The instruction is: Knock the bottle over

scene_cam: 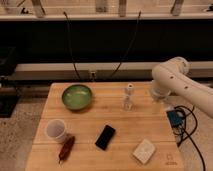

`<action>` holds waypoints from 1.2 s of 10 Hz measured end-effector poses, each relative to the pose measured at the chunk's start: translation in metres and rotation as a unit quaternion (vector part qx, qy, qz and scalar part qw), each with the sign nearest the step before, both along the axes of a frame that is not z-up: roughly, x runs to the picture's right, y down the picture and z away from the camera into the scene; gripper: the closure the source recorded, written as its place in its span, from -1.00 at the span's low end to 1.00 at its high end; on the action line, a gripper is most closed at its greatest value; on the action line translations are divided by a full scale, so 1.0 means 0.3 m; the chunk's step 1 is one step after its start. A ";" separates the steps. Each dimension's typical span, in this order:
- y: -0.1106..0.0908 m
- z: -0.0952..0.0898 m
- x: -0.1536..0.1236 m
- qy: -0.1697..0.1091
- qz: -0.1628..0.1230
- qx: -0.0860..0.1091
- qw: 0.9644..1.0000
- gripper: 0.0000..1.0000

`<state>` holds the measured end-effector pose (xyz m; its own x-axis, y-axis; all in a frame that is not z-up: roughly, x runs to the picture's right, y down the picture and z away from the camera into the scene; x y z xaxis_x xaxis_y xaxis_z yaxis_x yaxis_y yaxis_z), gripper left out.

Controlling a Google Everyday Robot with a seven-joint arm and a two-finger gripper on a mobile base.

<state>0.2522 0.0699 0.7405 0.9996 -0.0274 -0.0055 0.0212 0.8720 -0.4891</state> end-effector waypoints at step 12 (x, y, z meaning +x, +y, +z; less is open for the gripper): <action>-0.095 0.093 -0.069 -0.032 -0.020 0.000 0.999 0.99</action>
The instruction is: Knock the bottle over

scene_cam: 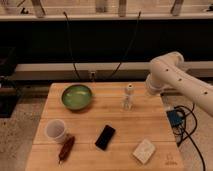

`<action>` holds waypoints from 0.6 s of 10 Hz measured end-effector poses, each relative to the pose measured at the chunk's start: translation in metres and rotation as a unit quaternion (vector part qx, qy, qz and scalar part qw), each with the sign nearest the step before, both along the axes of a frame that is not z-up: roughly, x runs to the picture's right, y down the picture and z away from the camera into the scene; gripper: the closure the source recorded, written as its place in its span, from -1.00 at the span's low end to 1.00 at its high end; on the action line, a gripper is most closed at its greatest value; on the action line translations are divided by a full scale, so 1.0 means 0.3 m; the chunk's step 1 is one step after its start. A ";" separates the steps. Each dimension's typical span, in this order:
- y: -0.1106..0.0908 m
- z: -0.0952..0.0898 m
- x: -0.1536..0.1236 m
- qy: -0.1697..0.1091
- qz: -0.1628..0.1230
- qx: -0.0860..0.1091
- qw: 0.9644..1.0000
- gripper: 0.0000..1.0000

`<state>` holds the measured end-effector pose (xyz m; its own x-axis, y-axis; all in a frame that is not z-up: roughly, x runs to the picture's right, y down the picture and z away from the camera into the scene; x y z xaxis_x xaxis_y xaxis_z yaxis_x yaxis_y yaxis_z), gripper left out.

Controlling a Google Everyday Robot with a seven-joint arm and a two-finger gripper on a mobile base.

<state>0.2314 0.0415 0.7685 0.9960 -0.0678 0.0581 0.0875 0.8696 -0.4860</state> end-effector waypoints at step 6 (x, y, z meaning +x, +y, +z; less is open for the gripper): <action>-0.043 0.043 -0.190 -0.033 -0.038 -0.003 0.999 0.99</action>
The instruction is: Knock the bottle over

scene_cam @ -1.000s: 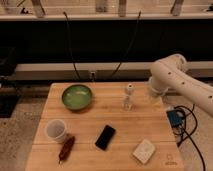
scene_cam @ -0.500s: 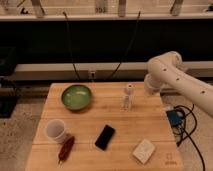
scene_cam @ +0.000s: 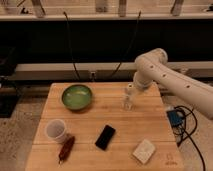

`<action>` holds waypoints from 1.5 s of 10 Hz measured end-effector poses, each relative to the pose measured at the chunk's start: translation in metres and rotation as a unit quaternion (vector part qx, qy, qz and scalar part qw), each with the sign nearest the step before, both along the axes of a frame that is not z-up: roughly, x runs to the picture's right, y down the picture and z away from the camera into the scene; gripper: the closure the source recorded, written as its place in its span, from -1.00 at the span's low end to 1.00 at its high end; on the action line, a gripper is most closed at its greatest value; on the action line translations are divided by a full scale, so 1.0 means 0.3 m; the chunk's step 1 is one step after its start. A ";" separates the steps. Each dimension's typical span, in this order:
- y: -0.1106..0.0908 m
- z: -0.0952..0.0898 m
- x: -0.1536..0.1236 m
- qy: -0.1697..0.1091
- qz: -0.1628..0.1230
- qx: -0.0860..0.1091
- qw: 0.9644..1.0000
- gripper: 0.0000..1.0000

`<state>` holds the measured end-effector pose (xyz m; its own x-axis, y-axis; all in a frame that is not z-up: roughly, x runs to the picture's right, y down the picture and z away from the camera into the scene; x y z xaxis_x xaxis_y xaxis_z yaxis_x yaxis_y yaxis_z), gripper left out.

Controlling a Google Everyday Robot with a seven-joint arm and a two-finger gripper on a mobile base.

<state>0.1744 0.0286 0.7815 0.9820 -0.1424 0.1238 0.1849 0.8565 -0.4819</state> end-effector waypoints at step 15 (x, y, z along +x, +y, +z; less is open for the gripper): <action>0.049 0.030 -0.228 -0.066 -0.039 -0.022 0.997 0.99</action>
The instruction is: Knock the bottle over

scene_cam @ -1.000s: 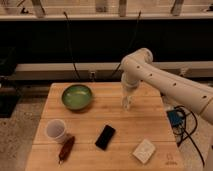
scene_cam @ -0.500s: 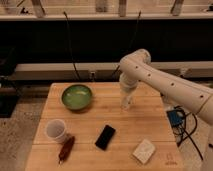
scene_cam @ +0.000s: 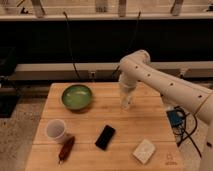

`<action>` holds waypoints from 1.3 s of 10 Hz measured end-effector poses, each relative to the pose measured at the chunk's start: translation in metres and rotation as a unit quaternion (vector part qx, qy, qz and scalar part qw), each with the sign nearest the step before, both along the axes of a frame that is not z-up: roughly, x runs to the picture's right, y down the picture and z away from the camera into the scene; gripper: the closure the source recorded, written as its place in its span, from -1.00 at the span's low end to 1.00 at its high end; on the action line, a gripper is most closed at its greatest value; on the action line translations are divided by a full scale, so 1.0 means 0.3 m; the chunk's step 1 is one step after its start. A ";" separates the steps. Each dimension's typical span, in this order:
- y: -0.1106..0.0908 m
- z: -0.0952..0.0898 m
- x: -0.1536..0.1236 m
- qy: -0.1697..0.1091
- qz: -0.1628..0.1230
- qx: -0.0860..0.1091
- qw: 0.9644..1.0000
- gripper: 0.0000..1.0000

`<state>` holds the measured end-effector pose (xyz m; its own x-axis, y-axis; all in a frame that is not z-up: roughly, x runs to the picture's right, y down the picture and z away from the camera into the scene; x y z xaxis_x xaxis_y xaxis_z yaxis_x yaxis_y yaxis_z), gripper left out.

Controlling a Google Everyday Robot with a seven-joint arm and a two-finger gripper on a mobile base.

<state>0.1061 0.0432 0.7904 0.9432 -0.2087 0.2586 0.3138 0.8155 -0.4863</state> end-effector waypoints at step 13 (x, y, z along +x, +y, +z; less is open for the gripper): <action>0.034 0.018 -0.007 -0.028 0.005 -0.018 0.999 0.99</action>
<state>0.1039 0.0532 0.7958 0.9288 -0.1884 0.3190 0.3333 0.8010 -0.4973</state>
